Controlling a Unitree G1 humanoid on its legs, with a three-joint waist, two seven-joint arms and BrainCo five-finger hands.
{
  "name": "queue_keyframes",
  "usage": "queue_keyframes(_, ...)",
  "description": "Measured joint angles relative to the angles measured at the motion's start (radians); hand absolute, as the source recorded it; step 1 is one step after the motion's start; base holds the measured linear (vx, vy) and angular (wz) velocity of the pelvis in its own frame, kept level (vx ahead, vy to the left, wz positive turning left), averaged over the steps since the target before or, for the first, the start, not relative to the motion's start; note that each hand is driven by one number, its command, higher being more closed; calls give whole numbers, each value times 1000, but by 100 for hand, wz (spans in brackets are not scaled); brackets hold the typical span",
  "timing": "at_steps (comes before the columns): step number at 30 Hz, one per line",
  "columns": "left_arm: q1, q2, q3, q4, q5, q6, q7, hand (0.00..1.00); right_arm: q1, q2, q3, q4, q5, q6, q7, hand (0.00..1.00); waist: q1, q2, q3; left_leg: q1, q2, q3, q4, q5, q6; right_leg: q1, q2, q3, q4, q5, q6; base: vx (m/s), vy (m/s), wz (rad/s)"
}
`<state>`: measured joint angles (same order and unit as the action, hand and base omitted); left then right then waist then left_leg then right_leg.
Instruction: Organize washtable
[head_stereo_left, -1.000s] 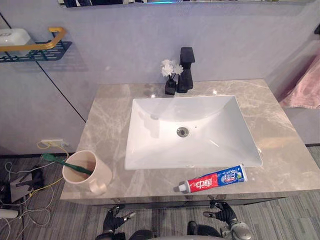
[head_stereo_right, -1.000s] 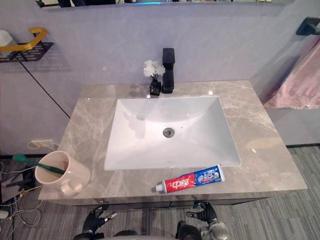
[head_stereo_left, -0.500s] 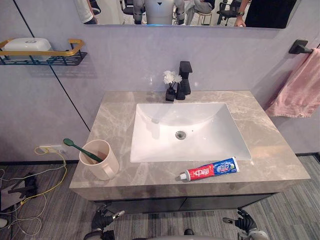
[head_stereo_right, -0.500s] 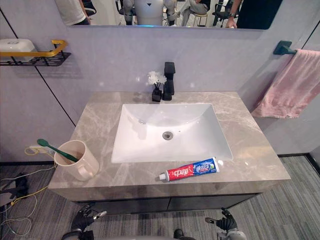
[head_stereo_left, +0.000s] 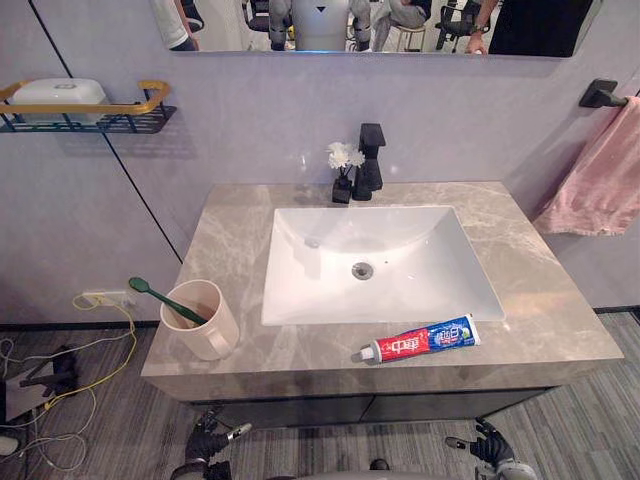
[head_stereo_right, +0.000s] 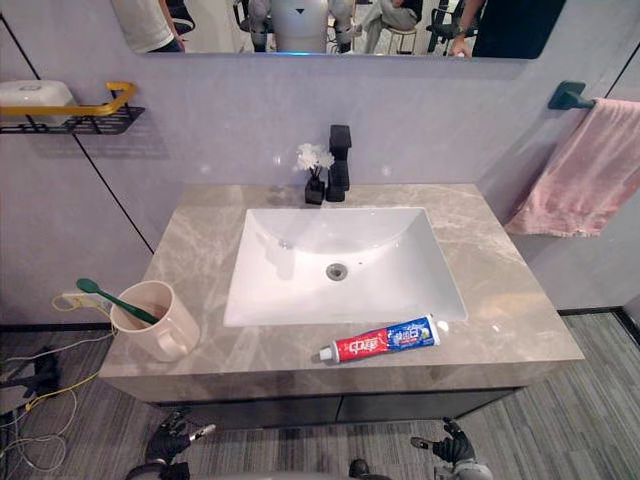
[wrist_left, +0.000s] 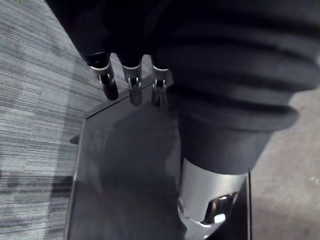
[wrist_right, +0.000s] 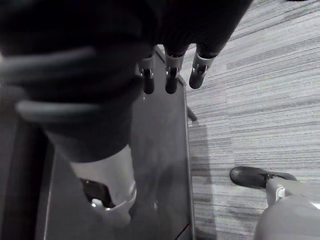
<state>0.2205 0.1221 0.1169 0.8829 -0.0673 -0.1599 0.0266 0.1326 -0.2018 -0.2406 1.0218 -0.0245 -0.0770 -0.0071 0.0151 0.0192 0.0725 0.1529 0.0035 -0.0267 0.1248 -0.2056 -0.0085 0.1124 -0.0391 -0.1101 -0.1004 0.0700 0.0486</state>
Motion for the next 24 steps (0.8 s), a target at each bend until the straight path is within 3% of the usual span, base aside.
queue_keyframes(8, -25, 5, 16, 72, -4, 3, 18, 0, -28, 2, -38, 24, 15, 8, -14, 0, 15, -7, 3, -2, -14, -46, -4, 10, 2, 13, -13, -40, -4, -1, 2, -30, 1, 17)
queue_keyframes(15, -25, 51, 179, 55, -44, 3, 28, 0, -30, -4, -38, 29, 15, 9, -14, 0, 28, -15, 6, -12, -23, -104, -14, 20, -3, 24, -26, -87, -4, -9, 7, -23, -1, 23)
queue_keyframes(19, -22, 98, 298, -105, -59, 4, 54, 0, -36, -16, -39, 28, 14, 9, -11, 0, 52, -14, 6, -19, -28, -134, -17, 33, 1, 27, -33, -124, -4, -13, 10, 1, 1, 23)
queue_keyframes(24, -5, 126, 430, -629, -91, -8, 96, 0, -13, -22, -63, 23, 15, 15, -10, 0, 73, -8, 7, -44, -42, -180, 1, 34, 3, 39, -44, -169, 0, -21, 15, 15, 14, 28)
